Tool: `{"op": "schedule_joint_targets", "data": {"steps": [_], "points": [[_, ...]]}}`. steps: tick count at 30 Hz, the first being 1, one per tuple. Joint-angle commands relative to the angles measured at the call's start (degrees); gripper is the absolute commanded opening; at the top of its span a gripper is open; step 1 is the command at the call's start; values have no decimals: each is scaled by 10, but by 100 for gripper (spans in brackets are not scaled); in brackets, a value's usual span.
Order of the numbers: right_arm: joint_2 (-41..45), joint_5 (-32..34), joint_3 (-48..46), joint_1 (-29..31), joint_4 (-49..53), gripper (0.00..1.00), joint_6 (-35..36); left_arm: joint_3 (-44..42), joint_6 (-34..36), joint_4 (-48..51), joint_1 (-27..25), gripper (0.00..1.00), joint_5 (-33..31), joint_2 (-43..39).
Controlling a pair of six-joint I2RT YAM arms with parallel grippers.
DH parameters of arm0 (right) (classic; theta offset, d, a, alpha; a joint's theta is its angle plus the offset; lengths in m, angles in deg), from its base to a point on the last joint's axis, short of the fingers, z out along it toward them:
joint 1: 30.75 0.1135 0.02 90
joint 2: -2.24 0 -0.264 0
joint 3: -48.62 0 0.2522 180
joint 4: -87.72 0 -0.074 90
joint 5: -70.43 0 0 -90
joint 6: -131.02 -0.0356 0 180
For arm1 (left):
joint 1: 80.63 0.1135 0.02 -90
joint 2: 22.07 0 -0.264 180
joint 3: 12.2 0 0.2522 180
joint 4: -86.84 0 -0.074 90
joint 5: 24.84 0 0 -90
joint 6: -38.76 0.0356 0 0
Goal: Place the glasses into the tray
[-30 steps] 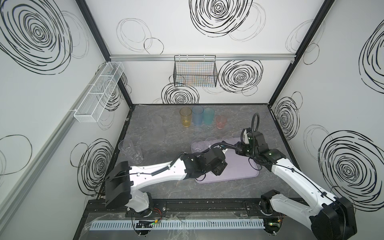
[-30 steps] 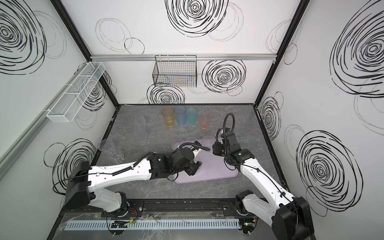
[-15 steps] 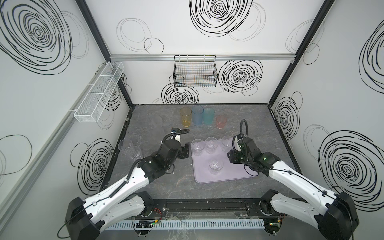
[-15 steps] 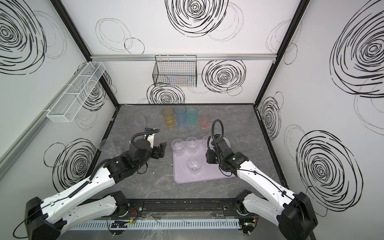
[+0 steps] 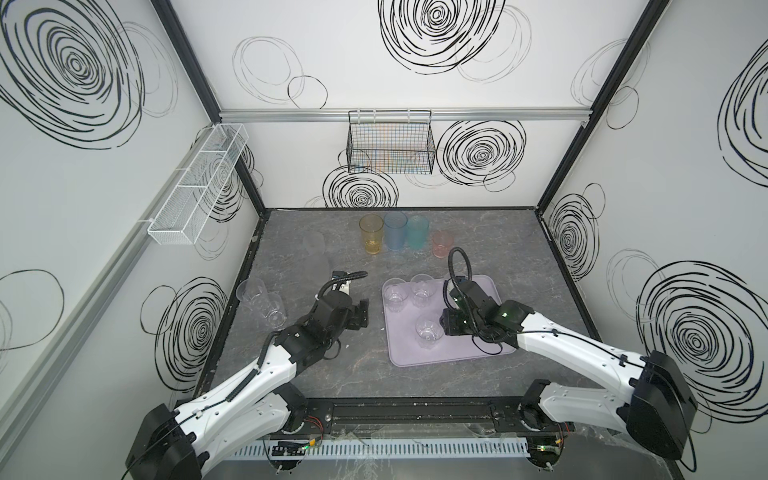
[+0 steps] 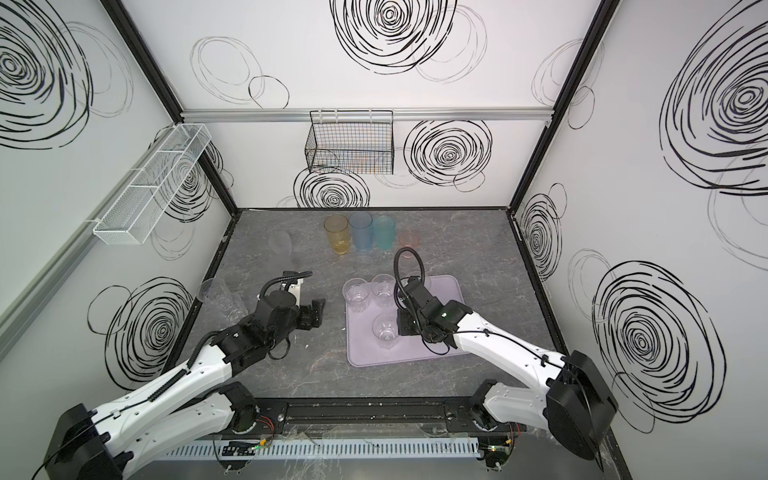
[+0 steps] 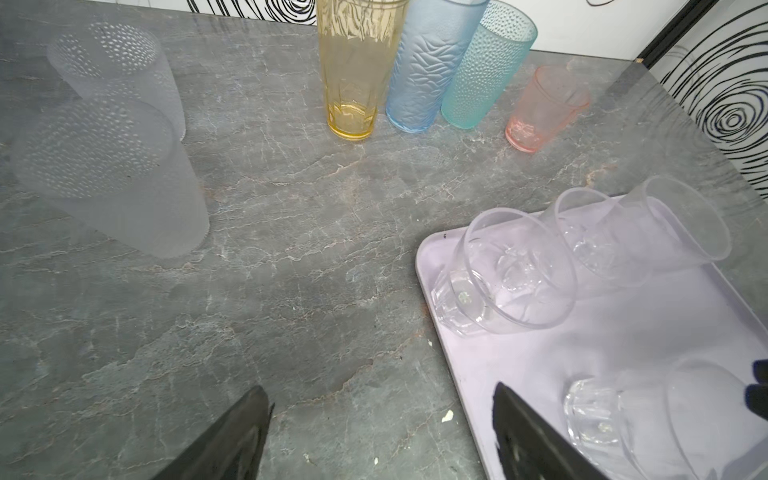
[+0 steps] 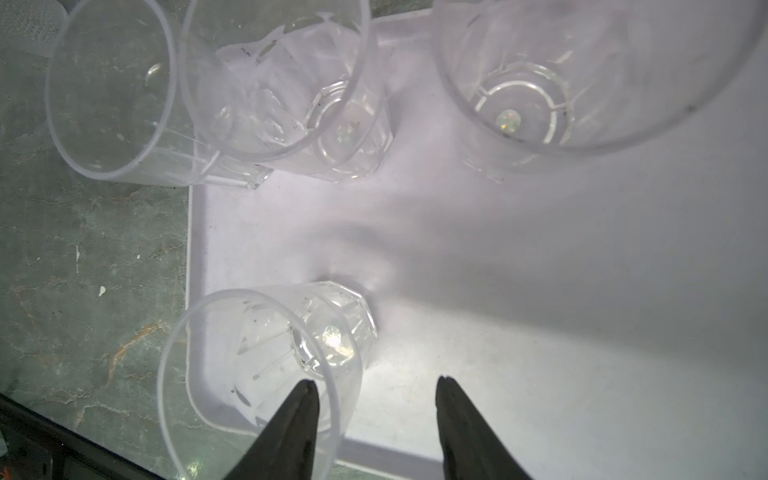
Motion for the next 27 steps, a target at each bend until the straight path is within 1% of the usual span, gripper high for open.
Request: {"op": "schedule_joint_targets", "data": {"steps": [1,5,9,11,13,17,22,25,27], "points": [[-28,28,21,17,10,46,-10,-12,-18,-44,2,87,7,-4],[-45,39,32,22,6,42,-11,-16,-20,-55,3,87,13,-1],[-56,46,39,24,5,28,-6,-19,-33,-69,2,87,25,13],[-60,59,39,25,17,24,-2,-23,-36,-80,0,87,34,20],[-57,71,35,24,25,22,-1,-25,-36,-86,-2,87,33,27],[-51,71,32,22,25,19,-2,-30,-34,-88,-2,88,34,32],[-66,86,26,22,30,21,-3,-37,-33,-99,-2,88,27,34],[-66,123,34,23,65,14,-12,-44,-34,-119,-2,88,33,41],[-47,144,30,21,83,13,-14,-44,-31,-132,0,88,25,54]]}}
